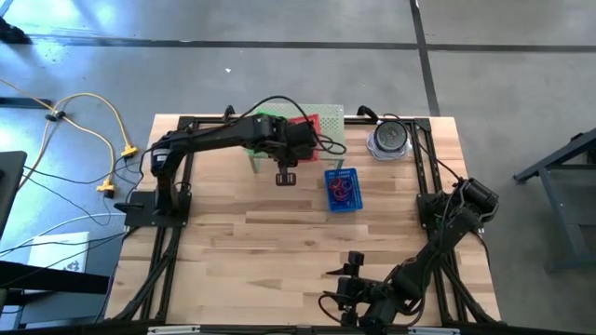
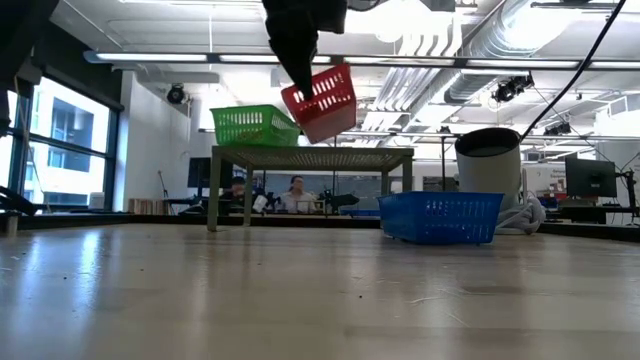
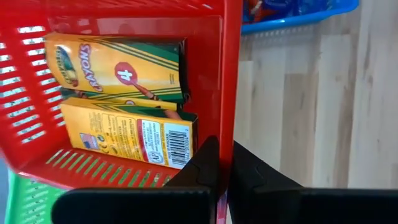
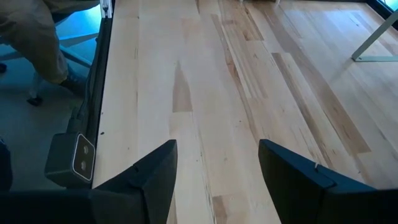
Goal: Pick & Place Office Desk Supplies
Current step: Put the red bin on the shelf
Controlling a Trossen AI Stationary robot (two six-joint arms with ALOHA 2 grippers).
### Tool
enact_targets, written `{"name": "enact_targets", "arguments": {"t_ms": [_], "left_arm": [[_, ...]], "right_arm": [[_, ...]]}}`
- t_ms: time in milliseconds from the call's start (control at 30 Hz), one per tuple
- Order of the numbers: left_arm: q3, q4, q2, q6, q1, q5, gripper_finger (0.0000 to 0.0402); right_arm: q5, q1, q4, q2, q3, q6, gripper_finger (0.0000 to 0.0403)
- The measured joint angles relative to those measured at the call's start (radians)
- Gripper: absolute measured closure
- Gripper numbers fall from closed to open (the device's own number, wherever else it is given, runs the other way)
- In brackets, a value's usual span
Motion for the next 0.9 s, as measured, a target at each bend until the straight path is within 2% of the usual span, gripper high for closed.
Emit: {"name": "enact_targets", "arguments": {"t_ms": [367,900], "left_arm": [[0.0,0.022,0.049,0.026,0.051,-0.003,0.0389],[-0.001,0.054,0.055,0.024,0.05,-0.027,0.0386]], "right_arm": [[0.0,0.0,-0.004,0.0,0.0,-0.002,0.0188],[0.0,0.0,-0.024,0.0,0.0,-0.003,0.0188]]}}
